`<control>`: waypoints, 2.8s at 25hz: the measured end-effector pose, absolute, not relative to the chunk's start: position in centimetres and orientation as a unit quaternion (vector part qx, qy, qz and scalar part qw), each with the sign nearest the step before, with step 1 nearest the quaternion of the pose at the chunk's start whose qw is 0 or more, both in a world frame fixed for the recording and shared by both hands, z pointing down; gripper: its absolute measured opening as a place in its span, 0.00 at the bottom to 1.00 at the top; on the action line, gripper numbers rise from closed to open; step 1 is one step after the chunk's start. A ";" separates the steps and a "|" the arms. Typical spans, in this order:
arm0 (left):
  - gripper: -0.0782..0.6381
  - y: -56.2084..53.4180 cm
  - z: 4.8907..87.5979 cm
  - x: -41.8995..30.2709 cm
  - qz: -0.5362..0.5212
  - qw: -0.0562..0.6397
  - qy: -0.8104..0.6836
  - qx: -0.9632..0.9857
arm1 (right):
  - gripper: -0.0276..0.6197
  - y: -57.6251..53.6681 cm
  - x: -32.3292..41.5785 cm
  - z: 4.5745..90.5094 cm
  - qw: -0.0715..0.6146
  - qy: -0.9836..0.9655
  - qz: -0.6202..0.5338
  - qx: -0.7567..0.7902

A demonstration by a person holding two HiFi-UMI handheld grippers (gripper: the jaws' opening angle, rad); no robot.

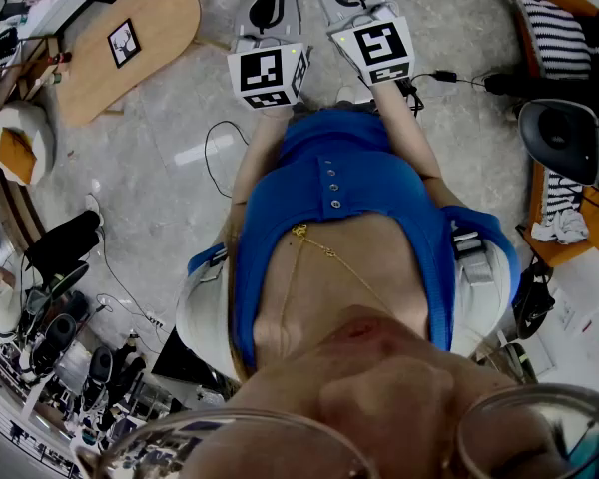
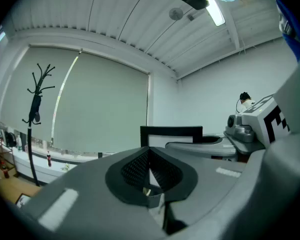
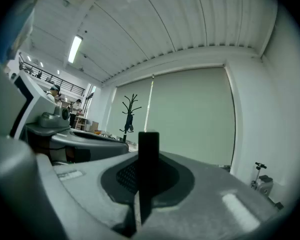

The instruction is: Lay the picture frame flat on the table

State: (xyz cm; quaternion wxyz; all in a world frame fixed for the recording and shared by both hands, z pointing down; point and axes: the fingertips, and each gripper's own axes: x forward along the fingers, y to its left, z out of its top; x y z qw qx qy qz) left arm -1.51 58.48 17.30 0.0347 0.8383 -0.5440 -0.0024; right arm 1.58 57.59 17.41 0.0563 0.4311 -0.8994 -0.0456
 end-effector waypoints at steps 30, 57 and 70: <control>0.11 53.9 18.7 1.4 0.018 0.065 -0.562 0.824 | 0.06 52.7 3.8 18.2 0.062 -0.919 -0.027 0.388; 0.10 35.9 20.6 -7.7 0.017 0.074 -0.470 0.880 | 0.06 35.6 -5.8 20.3 0.096 -0.876 -0.021 0.472; 0.10 23.3 21.2 -7.7 0.029 0.066 -0.492 0.868 | 0.06 22.8 -6.2 20.9 0.083 -0.892 -0.022 0.443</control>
